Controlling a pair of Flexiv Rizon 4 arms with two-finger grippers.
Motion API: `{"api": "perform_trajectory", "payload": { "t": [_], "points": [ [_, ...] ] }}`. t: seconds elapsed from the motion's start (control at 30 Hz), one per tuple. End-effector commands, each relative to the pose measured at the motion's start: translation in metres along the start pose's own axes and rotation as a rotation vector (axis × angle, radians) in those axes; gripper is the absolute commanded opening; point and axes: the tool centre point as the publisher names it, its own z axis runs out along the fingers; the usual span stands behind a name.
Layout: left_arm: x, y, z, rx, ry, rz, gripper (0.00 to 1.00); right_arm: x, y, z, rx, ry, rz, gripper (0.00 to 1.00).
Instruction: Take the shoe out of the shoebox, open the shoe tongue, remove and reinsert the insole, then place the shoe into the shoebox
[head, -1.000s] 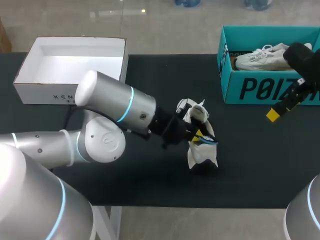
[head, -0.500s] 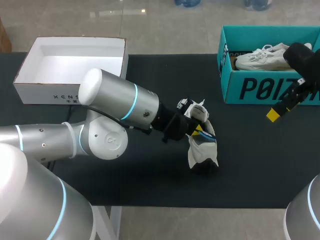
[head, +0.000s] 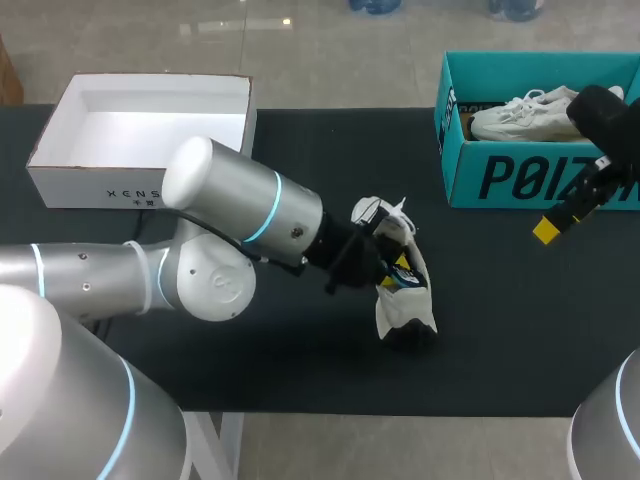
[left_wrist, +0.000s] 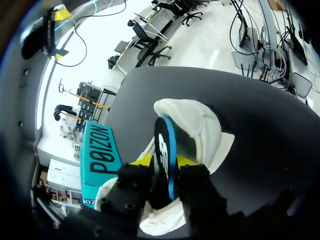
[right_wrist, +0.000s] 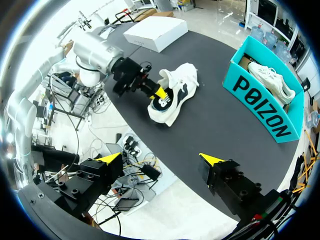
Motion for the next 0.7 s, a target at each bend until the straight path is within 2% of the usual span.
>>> {"api": "perform_trajectory", "payload": {
  "t": [0.03, 0.4, 0.5, 0.63, 0.7],
  "points": [
    [0.0, -0.003, -0.015, -0.003, -0.012, 0.002, 1.0, -0.001, 0.002, 0.0, 0.005, 0.001, 0.001, 1.0],
    [-0.019, -0.009, -0.036, 0.006, -0.034, 0.016, 1.0, -0.001, 0.002, 0.0, 0.005, 0.001, 0.001, 1.0],
    [-0.021, -0.012, -0.038, 0.008, 0.035, 0.016, 1.0, -0.001, 0.002, 0.0, 0.005, 0.001, 0.001, 1.0],
    [-0.015, -0.018, -0.035, -0.081, 0.227, 0.041, 1.0, -0.001, 0.002, 0.0, 0.005, 0.001, 0.001, 1.0],
    [-0.012, -0.019, -0.035, -0.117, 0.255, 0.049, 1.0, -0.001, 0.002, 0.0, 0.005, 0.001, 0.001, 1.0]
  ]
}}
